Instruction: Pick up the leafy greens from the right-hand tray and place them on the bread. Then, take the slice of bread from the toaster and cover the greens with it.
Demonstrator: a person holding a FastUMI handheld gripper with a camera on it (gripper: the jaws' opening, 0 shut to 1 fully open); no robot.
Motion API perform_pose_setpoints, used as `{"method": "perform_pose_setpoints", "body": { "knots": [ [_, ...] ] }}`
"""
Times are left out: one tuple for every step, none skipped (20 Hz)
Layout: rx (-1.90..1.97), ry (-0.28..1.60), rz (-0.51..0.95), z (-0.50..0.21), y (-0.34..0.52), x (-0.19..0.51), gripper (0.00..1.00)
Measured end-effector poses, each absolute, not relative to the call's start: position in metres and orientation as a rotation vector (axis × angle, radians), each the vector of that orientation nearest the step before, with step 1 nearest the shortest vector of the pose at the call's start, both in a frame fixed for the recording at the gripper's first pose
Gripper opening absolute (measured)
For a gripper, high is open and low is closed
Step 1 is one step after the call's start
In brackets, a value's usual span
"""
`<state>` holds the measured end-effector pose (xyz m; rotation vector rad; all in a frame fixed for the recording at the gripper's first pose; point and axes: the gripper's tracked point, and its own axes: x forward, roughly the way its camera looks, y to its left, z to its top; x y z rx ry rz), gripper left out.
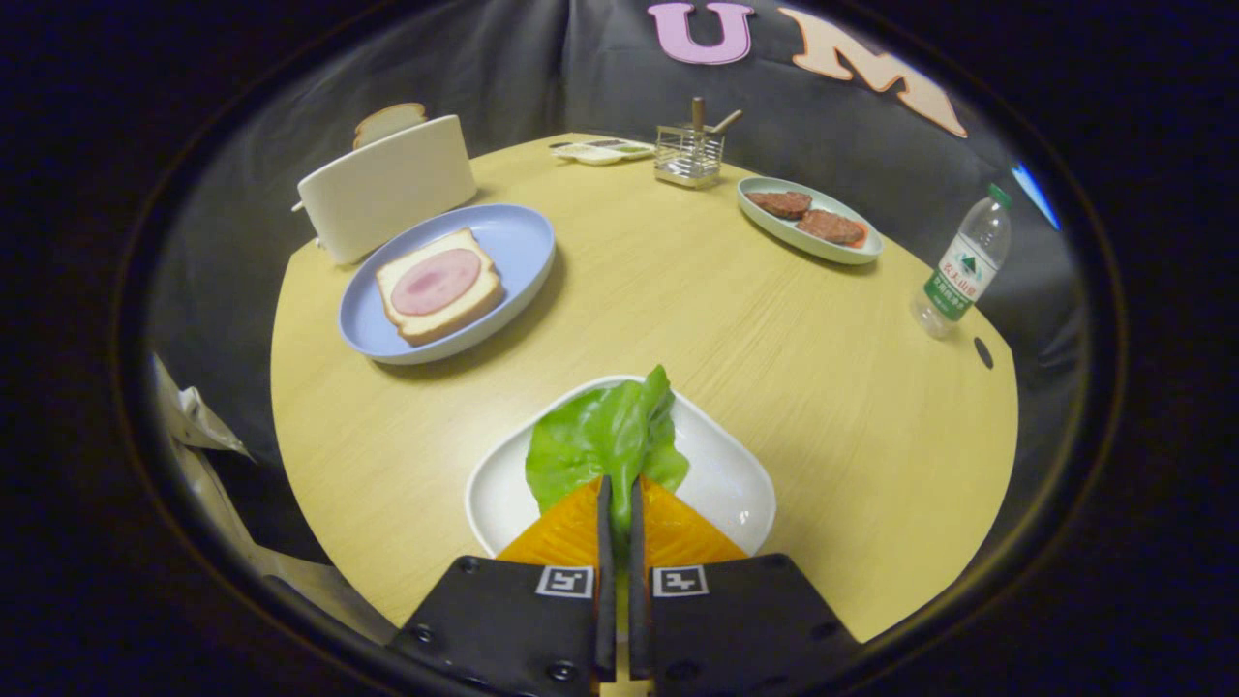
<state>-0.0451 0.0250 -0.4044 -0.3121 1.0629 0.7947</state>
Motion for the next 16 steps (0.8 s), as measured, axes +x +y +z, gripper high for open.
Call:
{"method": "perform_pose_setpoints", "body": {
  "knots": [
    [-0.308,1.075,0.794,-0.404,0.026,-0.047,0.09],
    [-0.312,1.077,0.79,-0.404,0.025,-0.048,0.08],
    [-0.327,1.077,0.784,-0.402,0.023,-0.046,0.08],
    [-0.344,1.071,0.773,-0.4,0.02,-0.044,0.08],
    [-0.349,1.067,0.766,-0.397,0.02,-0.044,0.08],
    [-0.35,1.062,0.759,-0.393,0.02,-0.043,0.09],
    [-0.347,1.057,0.755,-0.389,0.02,-0.043,0.09],
    [-0.344,1.052,0.751,-0.383,0.021,-0.043,0.09],
    [-0.345,1.045,0.747,-0.378,0.021,-0.043,0.09],
    [-0.346,1.037,0.747,-0.372,0.023,-0.043,0.09],
    [-0.345,1.029,0.747,-0.366,0.025,-0.044,0.08],
    [-0.345,1.019,0.743,-0.361,0.026,-0.044,0.08],
    [-0.345,1.013,0.739,-0.356,0.028,-0.044,0.08],
    [-0.346,1.007,0.736,-0.352,0.03,-0.044,0.08],
    [-0.346,1.003,0.732,-0.348,0.032,-0.044,0.08],
    [-0.347,0.998,0.728,-0.344,0.034,-0.044,0.08]
  ]
}}
